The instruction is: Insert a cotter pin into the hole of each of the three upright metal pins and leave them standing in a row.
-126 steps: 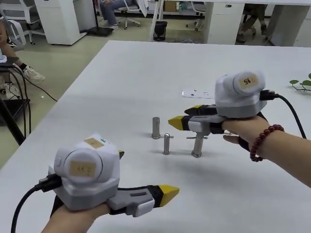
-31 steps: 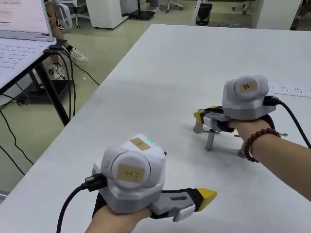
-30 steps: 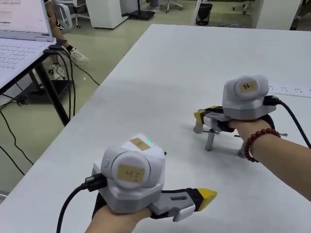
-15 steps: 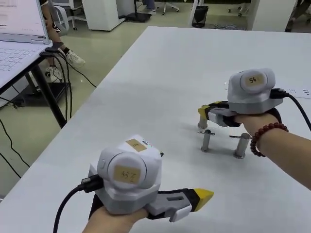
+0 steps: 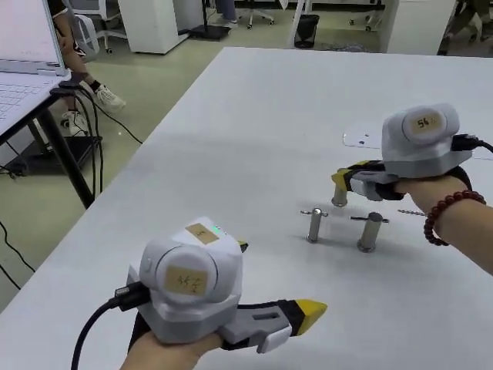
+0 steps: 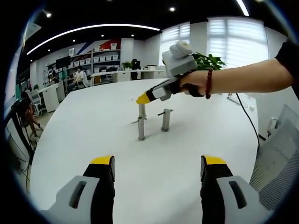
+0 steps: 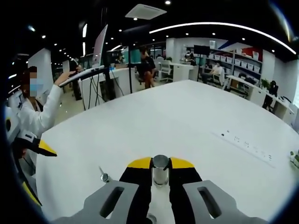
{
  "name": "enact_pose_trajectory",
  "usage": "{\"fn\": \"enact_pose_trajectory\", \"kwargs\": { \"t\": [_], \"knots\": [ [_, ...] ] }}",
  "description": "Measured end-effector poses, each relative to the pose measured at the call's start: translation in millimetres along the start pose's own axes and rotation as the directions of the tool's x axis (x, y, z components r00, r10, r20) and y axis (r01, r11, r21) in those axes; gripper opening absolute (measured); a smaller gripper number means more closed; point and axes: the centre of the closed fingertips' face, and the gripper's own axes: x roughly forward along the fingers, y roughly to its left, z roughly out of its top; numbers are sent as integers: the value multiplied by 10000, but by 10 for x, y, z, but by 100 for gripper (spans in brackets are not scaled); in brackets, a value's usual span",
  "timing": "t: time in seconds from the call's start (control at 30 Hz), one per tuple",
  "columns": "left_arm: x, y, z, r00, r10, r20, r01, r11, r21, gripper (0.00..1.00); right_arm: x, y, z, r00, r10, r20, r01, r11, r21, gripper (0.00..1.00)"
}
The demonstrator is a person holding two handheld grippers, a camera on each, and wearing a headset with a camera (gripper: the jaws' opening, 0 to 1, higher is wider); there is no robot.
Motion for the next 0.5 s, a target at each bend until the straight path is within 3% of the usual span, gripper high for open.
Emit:
{"fn": "enact_pose_trajectory", "kwargs": {
  "t": [0.5],
  "knots": [
    [9,6,0,10000,7,15,-7,10000,40,74,-266,-262,-231,9995,-227,-218,231,9996,189,7]
  ]
}}
